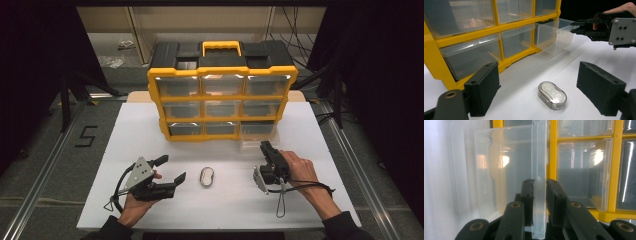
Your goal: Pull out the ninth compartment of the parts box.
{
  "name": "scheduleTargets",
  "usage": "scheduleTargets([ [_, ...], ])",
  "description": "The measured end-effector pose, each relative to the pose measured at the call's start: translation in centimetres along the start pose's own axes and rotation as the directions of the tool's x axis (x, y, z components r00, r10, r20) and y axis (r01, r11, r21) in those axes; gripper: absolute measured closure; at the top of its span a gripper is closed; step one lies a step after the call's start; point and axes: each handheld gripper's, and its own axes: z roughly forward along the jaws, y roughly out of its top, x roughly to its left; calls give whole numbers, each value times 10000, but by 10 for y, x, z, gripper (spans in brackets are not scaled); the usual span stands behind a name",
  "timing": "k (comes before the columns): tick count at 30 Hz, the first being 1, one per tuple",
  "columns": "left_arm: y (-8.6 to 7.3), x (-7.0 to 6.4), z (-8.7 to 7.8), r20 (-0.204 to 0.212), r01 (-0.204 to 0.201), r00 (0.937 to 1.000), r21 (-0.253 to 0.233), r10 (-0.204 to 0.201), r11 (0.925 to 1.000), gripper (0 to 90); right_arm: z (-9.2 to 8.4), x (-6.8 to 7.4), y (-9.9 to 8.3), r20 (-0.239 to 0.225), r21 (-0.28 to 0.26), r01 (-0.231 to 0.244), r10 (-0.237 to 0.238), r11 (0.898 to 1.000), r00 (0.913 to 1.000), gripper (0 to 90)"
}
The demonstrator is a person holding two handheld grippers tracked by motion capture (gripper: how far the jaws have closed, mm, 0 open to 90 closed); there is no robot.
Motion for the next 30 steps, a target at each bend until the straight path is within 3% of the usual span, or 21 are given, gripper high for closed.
scheduleTargets([
  [18,0,0,0,11,-11,10000,8,11,10000,175,-2,1,0,-146,-51,-124,123,9999,9998,752],
  [22,0,0,0,3,3,10000,3,-3,10000,175,-3,-1,1,-170,-176,-385,382,9991,9991,674],
  [25,0,0,0,11,-7,10000,2,7,10000,174,-4,0,3,-255,-480,-641,629,9968,9977,561],
  [28,0,0,1,14,1,10000,5,-1,10000,174,-5,-1,5,-256,-520,-617,604,9967,9978,526],
  [30,0,0,0,3,17,10000,-6,-17,10000,175,-7,-1,7,-207,-694,-919,907,9934,9957,496],
])
